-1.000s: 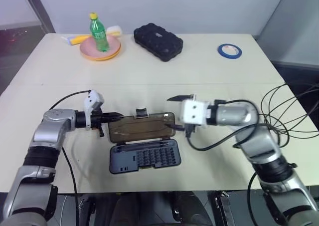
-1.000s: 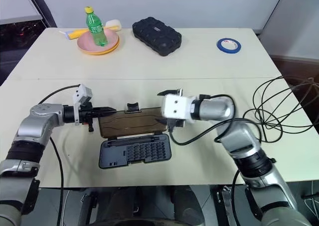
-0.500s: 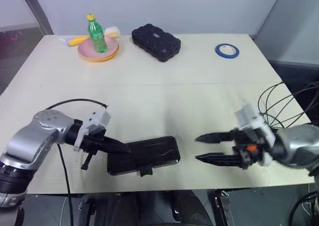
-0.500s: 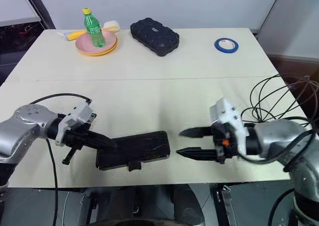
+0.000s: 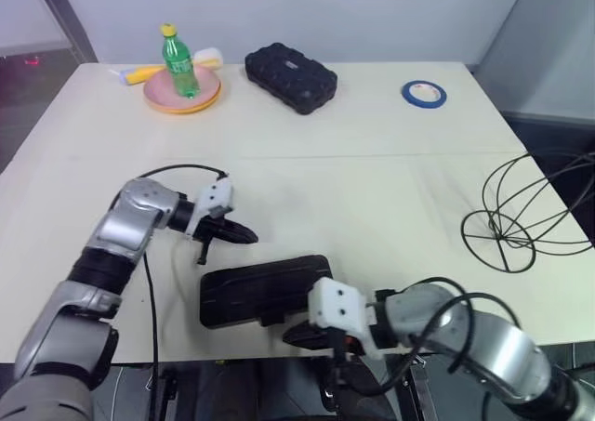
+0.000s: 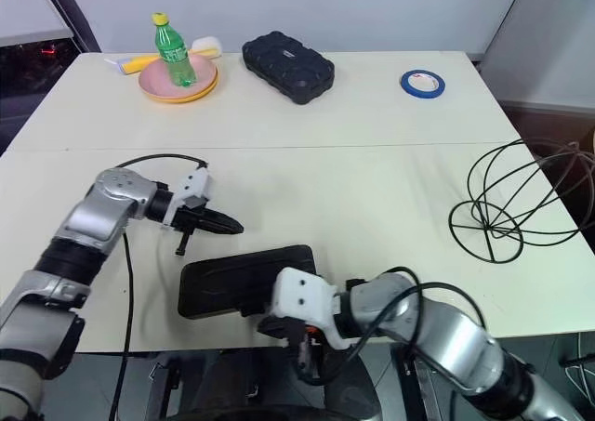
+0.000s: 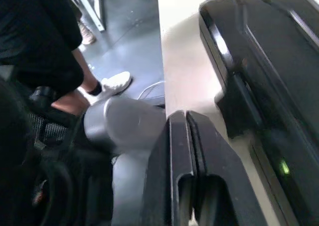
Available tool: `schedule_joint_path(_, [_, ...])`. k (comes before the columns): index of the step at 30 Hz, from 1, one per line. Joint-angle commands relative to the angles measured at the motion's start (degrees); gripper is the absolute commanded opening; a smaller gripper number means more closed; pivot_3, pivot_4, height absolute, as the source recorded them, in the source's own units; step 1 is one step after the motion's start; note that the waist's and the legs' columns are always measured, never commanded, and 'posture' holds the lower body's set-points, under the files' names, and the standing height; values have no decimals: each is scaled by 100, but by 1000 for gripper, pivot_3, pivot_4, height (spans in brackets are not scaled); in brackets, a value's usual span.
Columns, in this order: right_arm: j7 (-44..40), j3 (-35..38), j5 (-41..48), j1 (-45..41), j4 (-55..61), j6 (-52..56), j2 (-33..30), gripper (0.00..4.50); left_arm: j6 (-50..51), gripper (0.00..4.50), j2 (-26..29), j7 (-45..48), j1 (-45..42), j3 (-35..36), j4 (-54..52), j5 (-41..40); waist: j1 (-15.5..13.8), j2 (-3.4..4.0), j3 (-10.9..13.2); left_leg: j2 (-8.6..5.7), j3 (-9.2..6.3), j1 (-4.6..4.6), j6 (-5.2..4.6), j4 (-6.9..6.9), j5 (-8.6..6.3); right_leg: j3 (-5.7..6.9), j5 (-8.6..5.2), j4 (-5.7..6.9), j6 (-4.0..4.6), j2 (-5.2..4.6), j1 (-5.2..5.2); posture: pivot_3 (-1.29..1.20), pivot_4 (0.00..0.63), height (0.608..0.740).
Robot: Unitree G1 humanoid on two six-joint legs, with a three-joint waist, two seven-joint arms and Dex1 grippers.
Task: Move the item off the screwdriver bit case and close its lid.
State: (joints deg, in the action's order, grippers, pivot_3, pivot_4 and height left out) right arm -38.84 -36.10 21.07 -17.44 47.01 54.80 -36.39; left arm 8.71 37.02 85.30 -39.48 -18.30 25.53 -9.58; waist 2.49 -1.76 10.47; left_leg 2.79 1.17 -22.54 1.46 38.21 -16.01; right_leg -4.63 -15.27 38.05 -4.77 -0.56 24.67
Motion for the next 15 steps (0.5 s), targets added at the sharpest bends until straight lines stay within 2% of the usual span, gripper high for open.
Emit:
schedule_joint_path(1, [683, -982, -1202, -369, -355, -73, 49, 21, -419, 32, -295, 217, -138, -314, 211, 291, -15, -2, -1, 0, 0, 0, 0, 1, 0, 0, -1, -1, 2, -1, 0, 0, 150, 737])
schedule_joint_path(10, [1840, -1181, -3014, -528, -1112, -414, 44, 21, 328, 32, -449, 655, 331, -589, -980, 68, 12, -11, -9, 0, 0, 4, 0, 2, 0, -1, -1, 1, 1, -2, -4, 0, 150, 737])
schedule_joint_path(13, [2024, -988, -3158, -552, -1356, -375, 265, 21, 483, 32, -465, 632, 547, -645, -1305, 53, 13, -11, -13, 3, -3, 12, 0, -1, 0, -1, -1, 4, 1, 2, -9, 0, 150, 737])
schedule_joint_path(15, [1857, -863, -2987, -526, -1359, -346, 329, 21, 475, 32, -514, 525, 600, -609, -1299, 116, 13, -9, -24, 3, -4, 17, -1, -1, 0, 0, -1, 5, 1, 3, -12, 0, 150, 737])
